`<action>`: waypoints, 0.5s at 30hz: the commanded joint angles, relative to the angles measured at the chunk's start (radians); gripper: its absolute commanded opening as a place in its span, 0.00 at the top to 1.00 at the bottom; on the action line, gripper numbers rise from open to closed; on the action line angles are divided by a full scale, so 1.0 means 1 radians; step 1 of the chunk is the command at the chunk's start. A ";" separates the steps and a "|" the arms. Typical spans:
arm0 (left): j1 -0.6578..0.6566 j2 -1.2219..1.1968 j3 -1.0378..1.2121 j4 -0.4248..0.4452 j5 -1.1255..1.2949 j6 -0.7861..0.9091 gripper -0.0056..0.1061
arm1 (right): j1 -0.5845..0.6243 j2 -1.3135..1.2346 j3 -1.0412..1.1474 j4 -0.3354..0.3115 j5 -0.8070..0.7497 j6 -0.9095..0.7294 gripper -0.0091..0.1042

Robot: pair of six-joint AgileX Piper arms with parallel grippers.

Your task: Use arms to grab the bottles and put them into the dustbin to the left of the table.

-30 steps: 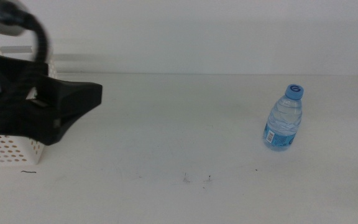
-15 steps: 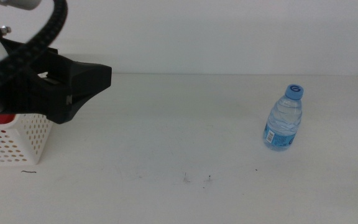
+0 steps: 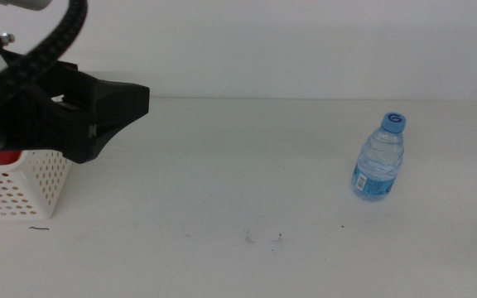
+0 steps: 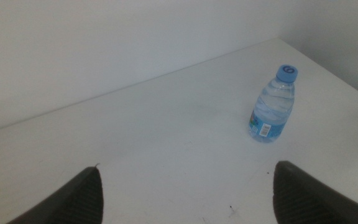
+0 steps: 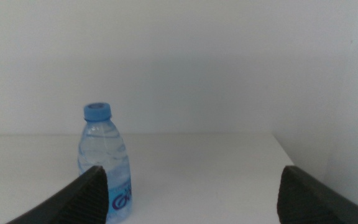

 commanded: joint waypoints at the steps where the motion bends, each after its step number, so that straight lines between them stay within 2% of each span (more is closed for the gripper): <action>1: 0.000 0.002 -0.006 -0.008 -0.013 0.000 0.11 | -0.007 0.074 0.004 -0.004 -0.067 -0.002 0.10; 4: 0.000 0.002 -0.006 -0.005 -0.013 0.000 0.11 | -0.007 0.198 0.004 -0.004 -0.175 0.021 0.10; 8: 0.000 0.002 -0.006 0.014 -0.013 0.000 0.11 | -0.007 0.365 0.004 -0.016 -0.221 0.099 0.10; 10: 0.000 0.002 -0.006 0.016 -0.013 0.000 0.11 | -0.007 0.452 0.004 -0.068 -0.264 0.112 0.10; 11: 0.000 0.002 -0.006 0.013 -0.013 0.000 0.11 | -0.007 0.485 0.004 -0.110 -0.295 0.144 0.10; 12: 0.000 0.002 -0.006 0.013 -0.013 0.000 0.11 | -0.007 0.526 0.004 -0.190 -0.342 0.194 0.10; 15: 0.000 0.002 -0.006 0.013 -0.013 0.000 0.11 | -0.007 0.647 0.004 -0.475 -0.487 0.316 0.10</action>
